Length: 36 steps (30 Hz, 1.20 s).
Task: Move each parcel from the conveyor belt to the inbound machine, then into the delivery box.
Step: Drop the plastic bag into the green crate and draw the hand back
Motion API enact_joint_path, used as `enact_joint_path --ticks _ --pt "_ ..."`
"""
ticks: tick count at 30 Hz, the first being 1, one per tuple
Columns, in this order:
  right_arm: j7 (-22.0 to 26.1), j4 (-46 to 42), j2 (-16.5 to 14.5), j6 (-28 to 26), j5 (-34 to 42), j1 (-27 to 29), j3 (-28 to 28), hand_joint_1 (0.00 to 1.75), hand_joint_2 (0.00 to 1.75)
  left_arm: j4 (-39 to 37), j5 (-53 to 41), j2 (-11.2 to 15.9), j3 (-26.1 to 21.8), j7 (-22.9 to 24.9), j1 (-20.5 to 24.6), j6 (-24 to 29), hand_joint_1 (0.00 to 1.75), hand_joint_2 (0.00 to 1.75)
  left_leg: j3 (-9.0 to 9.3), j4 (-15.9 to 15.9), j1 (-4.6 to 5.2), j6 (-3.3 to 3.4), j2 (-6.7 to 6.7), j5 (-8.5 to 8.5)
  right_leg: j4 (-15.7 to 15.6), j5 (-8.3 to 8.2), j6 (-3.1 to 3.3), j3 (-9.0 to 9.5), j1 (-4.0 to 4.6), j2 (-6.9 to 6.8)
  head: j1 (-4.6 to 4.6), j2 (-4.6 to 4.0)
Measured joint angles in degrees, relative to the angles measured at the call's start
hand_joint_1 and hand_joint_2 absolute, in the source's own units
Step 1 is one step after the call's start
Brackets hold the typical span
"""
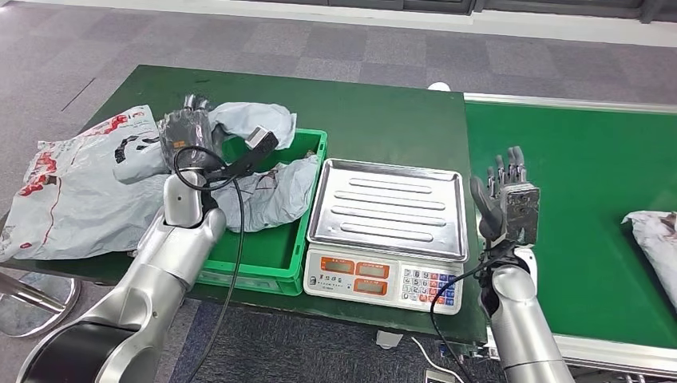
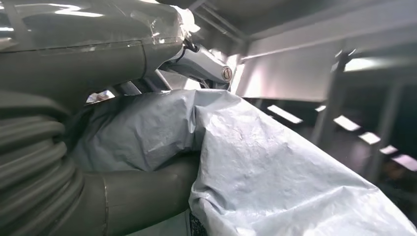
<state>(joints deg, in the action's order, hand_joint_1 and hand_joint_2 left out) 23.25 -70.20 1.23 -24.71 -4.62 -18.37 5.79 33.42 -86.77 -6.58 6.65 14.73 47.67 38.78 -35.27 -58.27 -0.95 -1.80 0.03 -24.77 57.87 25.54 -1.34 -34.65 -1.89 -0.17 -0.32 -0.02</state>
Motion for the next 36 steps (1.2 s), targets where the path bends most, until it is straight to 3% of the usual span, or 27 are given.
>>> enact_joint_path --ticks 2,4,7,10,11,14,15,19,27,31,36 --pt "-0.02 -1.65 -0.09 0.15 -0.17 0.91 -0.03 0.00 1.75 -2.44 -0.46 0.32 0.01 3.77 0.01 -2.49 1.75 1.75 0.00 0.00 0.00 0.00 0.00 0.00 0.00 0.01 0.01 -0.02 0.00 0.01 -0.01 0.00" --pt "-0.08 -2.96 -0.15 0.66 -0.19 1.65 -0.19 0.00 1.75 -4.72 -0.47 0.47 0.26 5.68 0.06 -8.70 1.75 1.75 0.00 0.00 0.00 0.00 0.01 -0.01 0.00 0.01 0.01 -0.04 0.00 0.03 -0.01 0.00" --pt "-0.06 -3.92 -0.18 2.20 -0.12 2.18 -0.75 0.00 1.75 -7.87 -0.42 0.36 0.67 5.80 0.01 -22.23 1.75 1.75 0.00 0.00 0.01 0.00 0.02 -0.01 -0.01 0.00 0.01 -0.04 -0.01 0.03 -0.01 0.00" --pt "0.31 -4.04 -0.23 3.47 0.02 2.20 -1.48 0.00 1.75 -10.30 0.36 -0.07 0.94 3.69 -0.12 -31.94 1.75 1.75 0.00 0.00 0.01 0.00 0.02 -0.01 -0.01 0.00 0.00 -0.03 -0.01 0.04 -0.01 0.00" --pt "0.46 -4.03 -0.23 3.86 0.08 2.12 -1.67 0.00 1.75 -10.96 1.25 -0.16 0.91 1.67 -0.07 -35.11 1.53 1.75 0.00 0.00 0.01 0.00 0.02 -0.01 -0.01 0.00 0.00 -0.03 -0.01 0.04 -0.01 0.00" --pt "0.74 -3.90 -0.23 4.80 0.25 1.52 -2.32 0.00 1.75 -12.52 3.79 -0.37 0.81 -4.57 0.14 -44.26 0.22 1.75 0.01 0.00 0.01 0.01 -0.01 0.00 0.00 0.00 0.00 0.00 -0.01 -0.02 0.00 0.01" --pt "0.82 -3.83 -0.23 5.00 0.32 1.28 -2.51 0.00 1.75 -12.83 4.54 -0.46 0.77 -6.33 0.25 -46.37 0.00 1.75 0.01 0.00 0.01 0.01 -0.05 0.00 0.00 0.00 0.01 0.01 -0.01 -0.07 0.00 0.01" --pt "1.02 -3.67 -0.21 5.34 0.84 0.98 -3.10 0.00 1.75 -13.40 8.74 -0.78 -0.14 -12.42 0.91 -50.55 0.00 1.75 0.01 -0.01 0.01 0.03 -0.25 0.02 -0.01 0.03 0.00 0.09 -0.01 -0.33 0.00 0.00" --pt "0.90 -3.73 -0.14 5.43 1.22 1.26 -4.17 0.00 1.75 -13.73 13.62 -1.52 -1.74 -18.09 1.77 -51.44 0.00 1.75 0.00 -0.06 0.01 0.07 -0.34 0.04 -0.02 0.03 -0.01 0.15 -0.06 -0.46 -0.01 0.00" --pt "-0.13 -5.82 -0.14 5.44 1.08 3.28 -5.25 0.00 1.75 -12.76 21.44 -2.72 -4.76 -22.65 2.84 -48.85 0.00 0.00 -0.02 -0.07 0.03 0.07 -0.33 0.05 -0.02 0.02 -0.02 0.12 -0.05 -0.43 0.01 0.00" --pt "-0.60 -8.19 -0.14 5.44 0.82 5.70 -6.51 0.00 1.75 -10.90 25.93 -3.89 -7.09 -24.08 3.63 -46.49 0.00 0.00 -0.02 -0.05 0.03 0.06 -0.28 0.04 -0.01 0.02 -0.02 0.07 -0.03 -0.35 0.01 0.00"
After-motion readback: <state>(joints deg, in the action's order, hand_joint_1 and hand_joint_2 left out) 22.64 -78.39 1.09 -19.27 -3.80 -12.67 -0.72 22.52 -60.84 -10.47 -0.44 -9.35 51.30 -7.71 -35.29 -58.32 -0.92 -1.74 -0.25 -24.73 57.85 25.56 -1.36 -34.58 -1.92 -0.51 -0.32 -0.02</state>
